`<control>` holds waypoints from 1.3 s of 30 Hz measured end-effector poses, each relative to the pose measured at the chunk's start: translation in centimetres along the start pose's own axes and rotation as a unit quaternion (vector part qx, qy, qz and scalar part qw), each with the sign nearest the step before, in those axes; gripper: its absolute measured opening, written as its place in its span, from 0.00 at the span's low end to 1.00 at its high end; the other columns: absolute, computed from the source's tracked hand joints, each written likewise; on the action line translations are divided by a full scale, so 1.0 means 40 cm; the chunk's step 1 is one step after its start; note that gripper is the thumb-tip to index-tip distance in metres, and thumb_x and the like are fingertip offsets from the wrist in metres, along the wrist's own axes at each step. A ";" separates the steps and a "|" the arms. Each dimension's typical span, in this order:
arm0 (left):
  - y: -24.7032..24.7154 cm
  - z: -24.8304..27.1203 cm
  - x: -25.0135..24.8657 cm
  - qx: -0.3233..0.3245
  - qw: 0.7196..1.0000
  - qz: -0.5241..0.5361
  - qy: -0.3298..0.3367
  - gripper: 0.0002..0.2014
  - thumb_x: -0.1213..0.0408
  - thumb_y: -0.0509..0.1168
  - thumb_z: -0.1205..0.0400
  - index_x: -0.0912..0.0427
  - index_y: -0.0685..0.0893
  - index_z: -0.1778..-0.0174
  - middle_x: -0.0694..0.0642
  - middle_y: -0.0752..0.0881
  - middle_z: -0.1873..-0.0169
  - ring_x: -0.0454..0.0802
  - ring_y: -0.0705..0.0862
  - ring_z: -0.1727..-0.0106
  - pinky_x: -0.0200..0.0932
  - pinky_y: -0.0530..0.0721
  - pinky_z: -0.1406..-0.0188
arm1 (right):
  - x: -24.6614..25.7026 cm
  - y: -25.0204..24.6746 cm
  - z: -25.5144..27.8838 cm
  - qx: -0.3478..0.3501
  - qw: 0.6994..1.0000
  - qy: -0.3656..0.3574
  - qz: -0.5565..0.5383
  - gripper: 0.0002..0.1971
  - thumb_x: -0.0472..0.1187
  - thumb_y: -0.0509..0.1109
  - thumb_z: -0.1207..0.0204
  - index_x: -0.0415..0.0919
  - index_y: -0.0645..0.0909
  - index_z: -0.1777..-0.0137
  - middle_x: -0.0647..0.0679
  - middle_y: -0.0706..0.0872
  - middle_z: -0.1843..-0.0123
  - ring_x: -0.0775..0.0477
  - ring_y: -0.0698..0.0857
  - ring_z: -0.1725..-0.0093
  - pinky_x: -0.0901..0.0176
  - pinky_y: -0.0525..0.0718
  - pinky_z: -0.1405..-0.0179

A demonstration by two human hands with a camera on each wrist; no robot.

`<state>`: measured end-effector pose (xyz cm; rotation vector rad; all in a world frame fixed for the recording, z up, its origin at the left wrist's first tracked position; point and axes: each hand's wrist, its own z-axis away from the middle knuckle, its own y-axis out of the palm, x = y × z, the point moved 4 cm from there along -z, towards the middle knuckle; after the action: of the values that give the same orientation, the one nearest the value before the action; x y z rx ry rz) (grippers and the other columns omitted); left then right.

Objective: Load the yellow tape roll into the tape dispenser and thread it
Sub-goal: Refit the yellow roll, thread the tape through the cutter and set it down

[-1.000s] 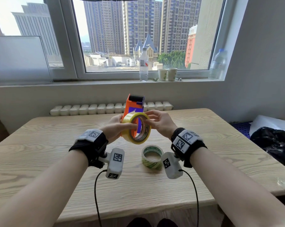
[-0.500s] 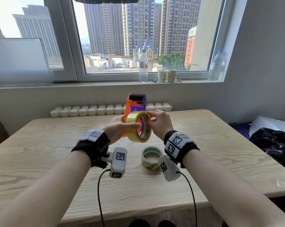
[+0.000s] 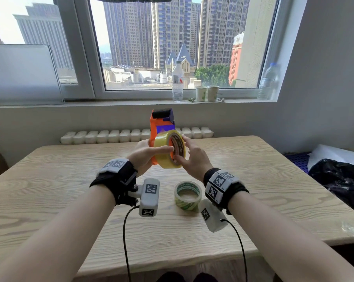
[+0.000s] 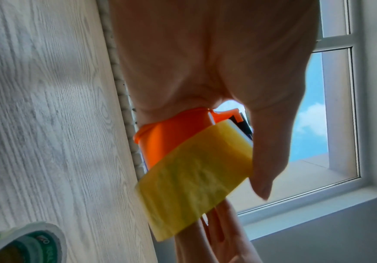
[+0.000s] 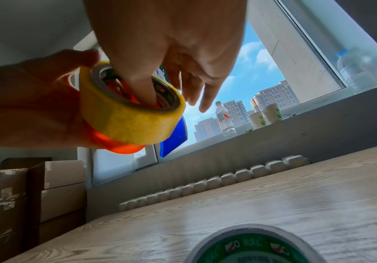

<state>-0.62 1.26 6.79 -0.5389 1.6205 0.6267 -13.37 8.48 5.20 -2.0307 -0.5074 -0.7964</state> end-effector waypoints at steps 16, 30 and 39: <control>-0.022 0.007 0.019 0.023 0.999 0.023 -0.018 0.39 0.54 0.84 0.50 0.65 0.83 0.44 0.61 0.90 0.54 0.57 0.90 0.54 0.45 0.88 0.63 | -0.013 0.028 0.004 0.118 0.978 0.096 -0.144 0.50 0.48 0.86 0.48 0.38 0.64 0.28 0.43 0.81 0.36 0.45 0.83 0.39 0.52 0.86 0.42; -0.009 0.018 0.011 0.082 0.996 -0.030 -0.030 0.16 0.75 0.68 0.26 0.65 0.80 0.42 0.63 0.87 0.51 0.55 0.89 0.54 0.45 0.89 0.58 | -0.003 0.042 0.011 0.127 0.979 0.078 -0.141 0.47 0.47 0.85 0.44 0.39 0.66 0.25 0.46 0.80 0.32 0.50 0.82 0.40 0.62 0.83 0.45; -0.019 0.014 0.028 0.066 0.997 0.008 -0.032 0.27 0.65 0.75 0.31 0.70 0.78 0.37 0.69 0.85 0.45 0.60 0.87 0.48 0.55 0.86 0.46 | 0.016 0.030 0.018 0.132 0.981 0.063 -0.131 0.40 0.47 0.83 0.40 0.43 0.71 0.28 0.53 0.83 0.43 0.58 0.83 0.49 0.69 0.82 0.52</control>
<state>0.13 1.06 5.54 -0.4051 1.5949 0.5399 -11.94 8.46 4.65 -1.6783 -0.7759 -0.9529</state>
